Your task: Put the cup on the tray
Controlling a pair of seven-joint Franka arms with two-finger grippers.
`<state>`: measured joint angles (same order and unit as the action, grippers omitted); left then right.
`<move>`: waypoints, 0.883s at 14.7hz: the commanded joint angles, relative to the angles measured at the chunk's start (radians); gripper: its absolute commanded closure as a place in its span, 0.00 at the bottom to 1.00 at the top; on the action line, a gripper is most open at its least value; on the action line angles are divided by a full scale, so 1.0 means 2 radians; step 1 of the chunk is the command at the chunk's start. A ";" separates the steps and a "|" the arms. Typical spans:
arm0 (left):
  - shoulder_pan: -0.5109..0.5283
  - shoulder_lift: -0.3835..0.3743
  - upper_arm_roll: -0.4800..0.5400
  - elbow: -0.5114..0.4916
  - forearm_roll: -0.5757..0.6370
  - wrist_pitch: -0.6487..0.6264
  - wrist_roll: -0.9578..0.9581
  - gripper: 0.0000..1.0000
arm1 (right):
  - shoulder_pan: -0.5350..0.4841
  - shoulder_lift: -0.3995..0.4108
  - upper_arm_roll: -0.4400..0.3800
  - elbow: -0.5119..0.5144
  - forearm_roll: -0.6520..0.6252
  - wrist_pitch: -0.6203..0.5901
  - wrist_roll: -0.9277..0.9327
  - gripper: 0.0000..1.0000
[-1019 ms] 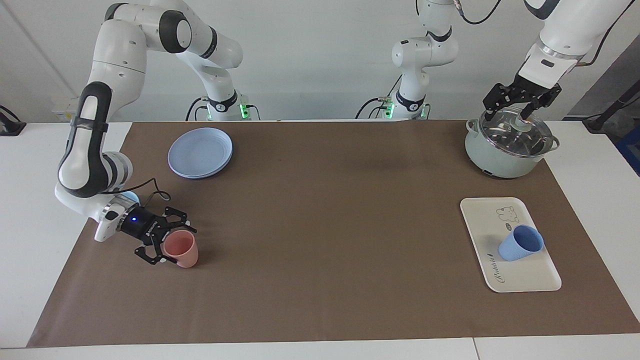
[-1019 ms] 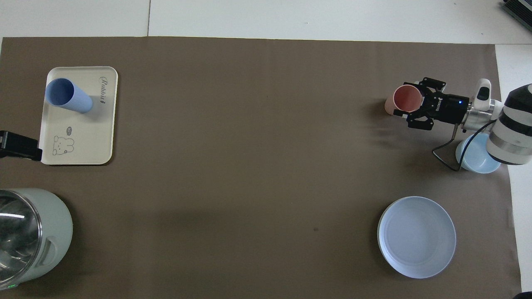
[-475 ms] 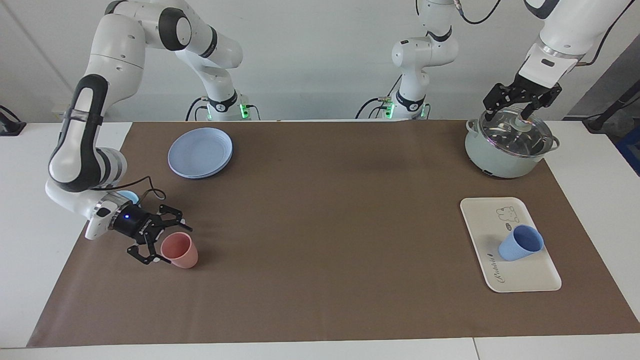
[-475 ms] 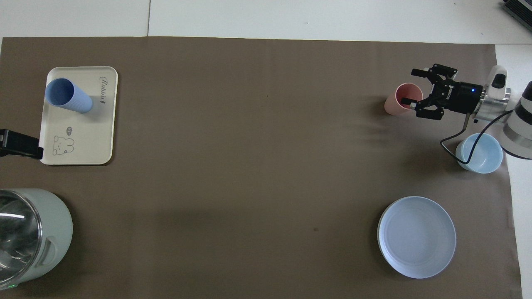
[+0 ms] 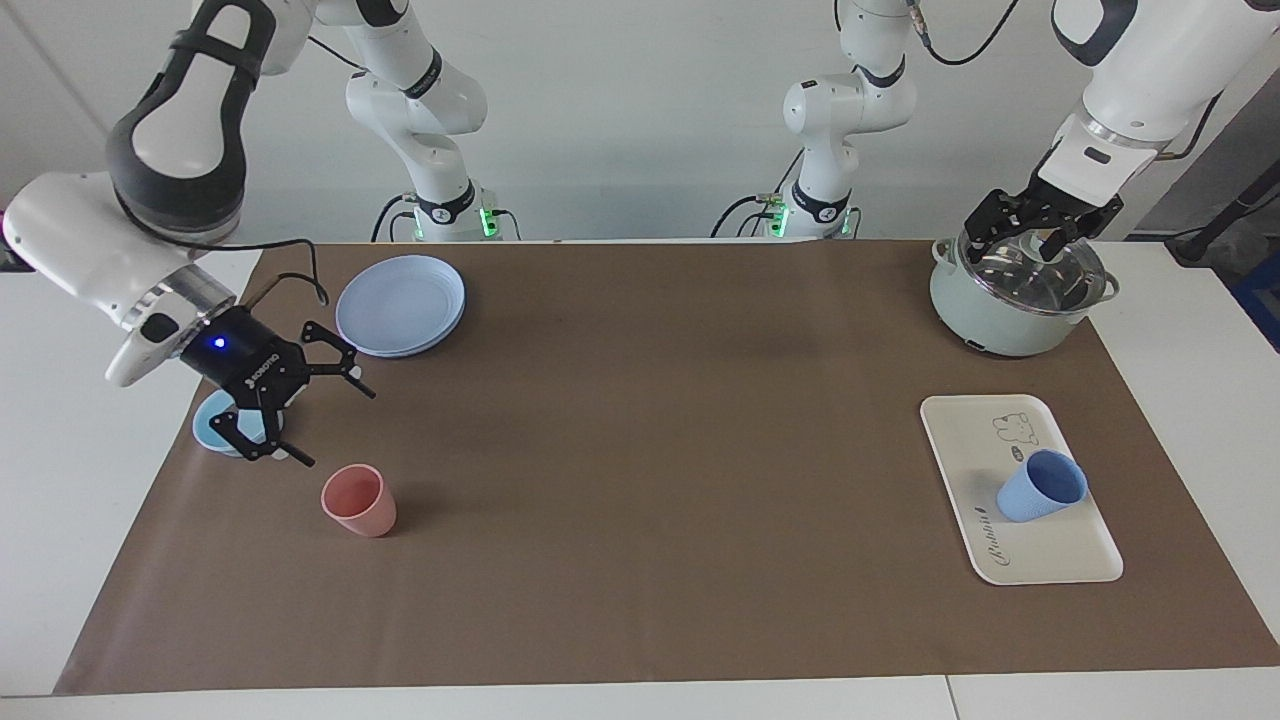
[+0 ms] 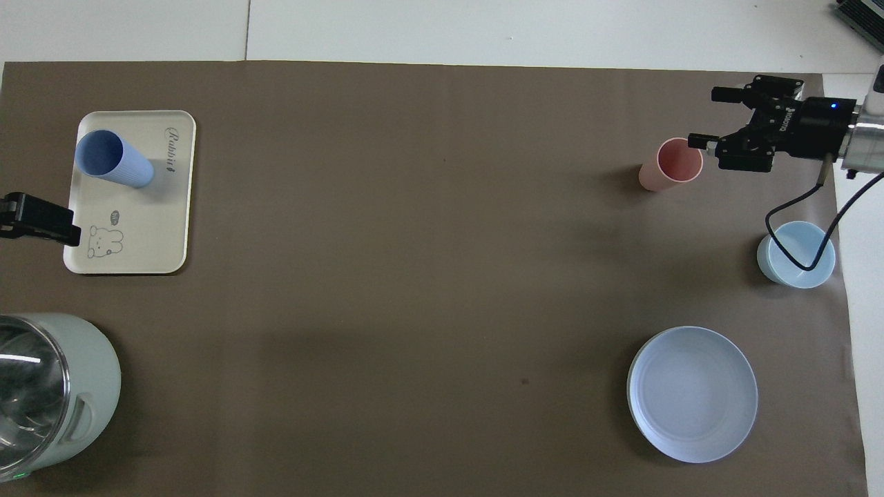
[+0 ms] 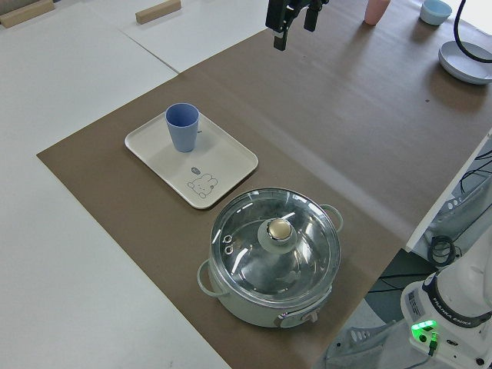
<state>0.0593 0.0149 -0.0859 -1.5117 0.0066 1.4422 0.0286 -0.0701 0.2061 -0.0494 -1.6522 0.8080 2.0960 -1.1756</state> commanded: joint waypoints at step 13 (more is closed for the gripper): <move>-0.006 -0.011 0.003 -0.013 -0.004 0.001 -0.001 0.00 | 0.044 -0.150 -0.005 -0.014 -0.413 -0.215 0.619 0.00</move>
<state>0.0571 0.0147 -0.0868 -1.5132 0.0066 1.4422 0.0287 0.0322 -0.0399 -0.0577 -1.6539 -0.0062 1.7220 0.0205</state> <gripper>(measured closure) 0.000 0.000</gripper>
